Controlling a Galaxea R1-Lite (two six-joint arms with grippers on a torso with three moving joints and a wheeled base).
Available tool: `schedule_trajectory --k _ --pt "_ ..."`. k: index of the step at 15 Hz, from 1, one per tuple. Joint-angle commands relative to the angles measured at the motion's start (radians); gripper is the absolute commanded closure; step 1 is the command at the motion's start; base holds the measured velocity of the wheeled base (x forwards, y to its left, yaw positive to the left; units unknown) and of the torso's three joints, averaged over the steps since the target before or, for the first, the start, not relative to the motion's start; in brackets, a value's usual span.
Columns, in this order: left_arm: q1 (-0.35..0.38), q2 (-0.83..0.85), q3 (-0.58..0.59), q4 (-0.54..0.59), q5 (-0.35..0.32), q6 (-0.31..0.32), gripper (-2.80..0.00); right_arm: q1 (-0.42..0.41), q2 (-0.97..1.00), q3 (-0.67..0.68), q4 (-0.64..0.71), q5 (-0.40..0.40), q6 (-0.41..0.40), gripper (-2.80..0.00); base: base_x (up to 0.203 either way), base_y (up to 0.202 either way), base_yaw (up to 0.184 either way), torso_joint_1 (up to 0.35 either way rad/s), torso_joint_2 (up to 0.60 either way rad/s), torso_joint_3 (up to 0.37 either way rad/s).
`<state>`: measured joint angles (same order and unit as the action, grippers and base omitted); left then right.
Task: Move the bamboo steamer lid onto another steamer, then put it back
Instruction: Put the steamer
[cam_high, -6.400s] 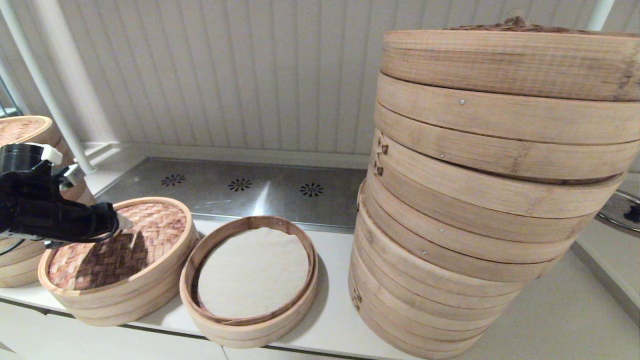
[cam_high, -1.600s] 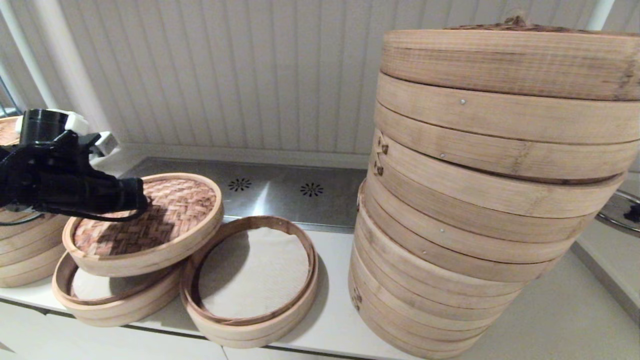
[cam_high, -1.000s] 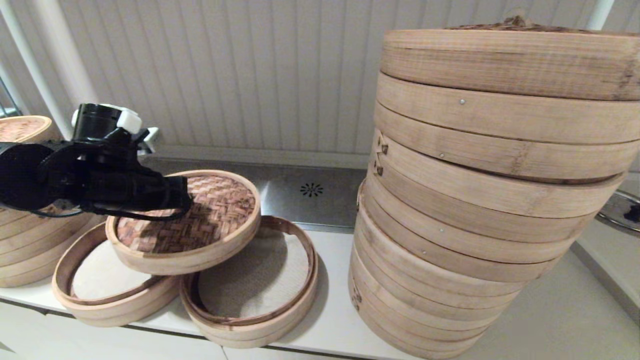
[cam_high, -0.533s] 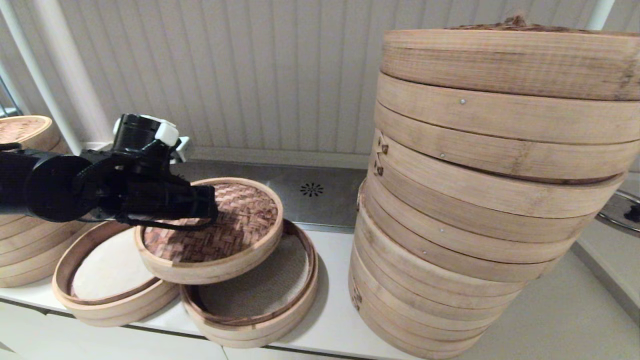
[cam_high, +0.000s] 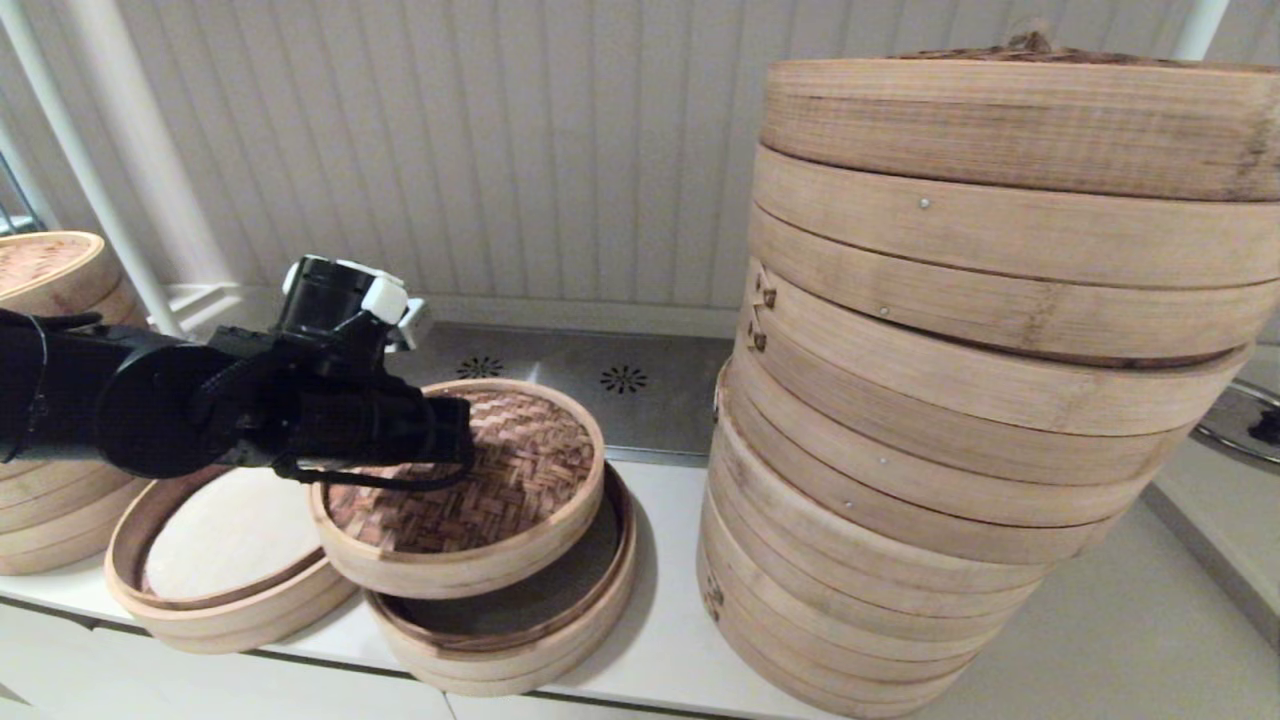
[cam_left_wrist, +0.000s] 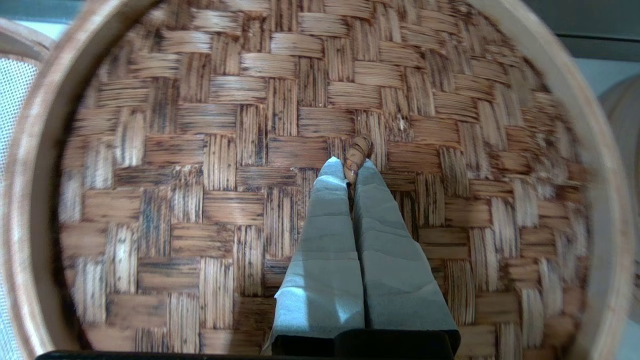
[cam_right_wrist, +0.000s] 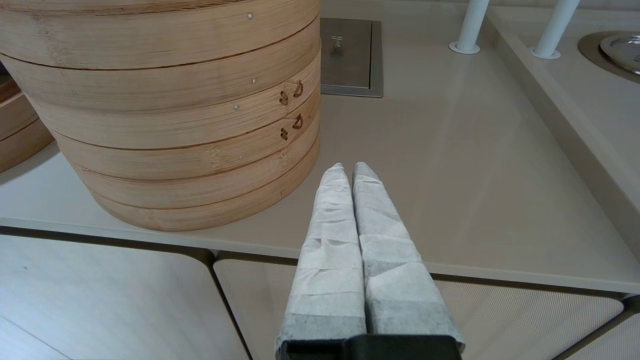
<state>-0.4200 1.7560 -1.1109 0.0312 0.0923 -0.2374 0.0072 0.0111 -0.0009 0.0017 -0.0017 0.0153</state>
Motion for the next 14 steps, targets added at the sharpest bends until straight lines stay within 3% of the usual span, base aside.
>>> schedule_trajectory --k 1,4,14 --pt "-0.013 0.009 0.038 -0.058 0.01 0.001 0.0 0.0 0.0 -0.001 0.0 0.0 0.0 0.0 0.0 0.0 0.0 0.0 0.0 0.0" --pt "-0.049 0.03 0.095 -0.158 0.068 0.001 0.0 0.0 0.0 -0.001 0.0 0.0 0.0 0.0 0.0 0.0 0.0 0.0 0.0 0.0" --pt "-0.074 0.033 0.126 -0.163 0.07 -0.002 0.0 0.0 0.0 0.001 0.0 0.0 0.0 0.0 0.0 0.0 0.0 0.0 0.0 0.0"
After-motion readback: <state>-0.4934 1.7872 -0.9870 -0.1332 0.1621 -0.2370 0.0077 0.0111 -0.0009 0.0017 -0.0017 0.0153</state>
